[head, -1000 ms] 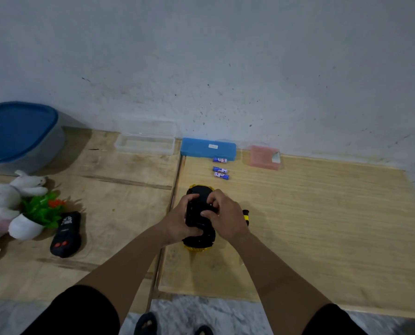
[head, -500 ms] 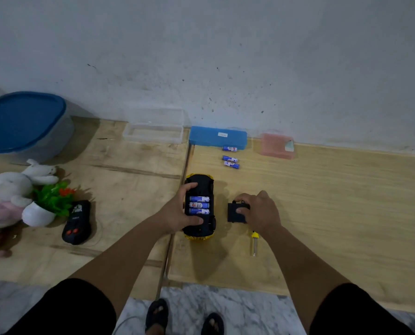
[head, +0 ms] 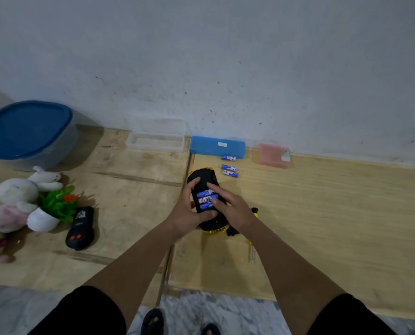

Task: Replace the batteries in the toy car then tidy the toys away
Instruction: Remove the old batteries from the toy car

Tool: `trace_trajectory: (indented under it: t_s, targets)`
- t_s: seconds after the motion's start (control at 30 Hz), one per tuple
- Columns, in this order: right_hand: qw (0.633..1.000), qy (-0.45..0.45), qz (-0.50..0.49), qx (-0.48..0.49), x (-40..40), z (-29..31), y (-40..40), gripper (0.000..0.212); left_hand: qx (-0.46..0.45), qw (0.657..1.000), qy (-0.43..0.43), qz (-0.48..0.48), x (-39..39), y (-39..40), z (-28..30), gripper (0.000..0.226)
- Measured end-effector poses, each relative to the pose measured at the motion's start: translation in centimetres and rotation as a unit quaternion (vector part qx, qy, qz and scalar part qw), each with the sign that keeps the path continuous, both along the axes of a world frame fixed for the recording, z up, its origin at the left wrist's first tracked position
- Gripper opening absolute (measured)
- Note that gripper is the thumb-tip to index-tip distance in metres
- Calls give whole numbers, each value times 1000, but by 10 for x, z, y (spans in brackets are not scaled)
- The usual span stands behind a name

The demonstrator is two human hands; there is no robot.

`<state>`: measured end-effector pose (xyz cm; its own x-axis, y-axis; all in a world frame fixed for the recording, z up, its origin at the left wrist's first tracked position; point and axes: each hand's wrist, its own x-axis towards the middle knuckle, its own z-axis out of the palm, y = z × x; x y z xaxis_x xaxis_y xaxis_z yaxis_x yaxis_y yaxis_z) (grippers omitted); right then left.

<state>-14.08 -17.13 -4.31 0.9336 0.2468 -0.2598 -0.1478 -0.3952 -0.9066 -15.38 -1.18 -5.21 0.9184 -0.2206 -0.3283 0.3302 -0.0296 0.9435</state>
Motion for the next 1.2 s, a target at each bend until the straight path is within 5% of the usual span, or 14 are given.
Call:
trace_trajectory:
  t_s: [0.13,0.37,0.67,1.03,1.2]
  targets:
    - [999,15,9,50,7,19,-2,50,-8,999,-32,-8,1,4,14,86]
    - [984,128,124,-13,21,49,-17,46,120,978,-132,-111,16,37,25,105]
    - [963,181,195,-45,29,62,-18,45,151,974,-114,-122,12,34,25,105]
    - [993,29,58,-95,30,65,5,26,179,970,-165,0,13,36,29,81]
    - [994,49,30,-98,31,77,23,34,193,965,-178,18,16,40,25,85]
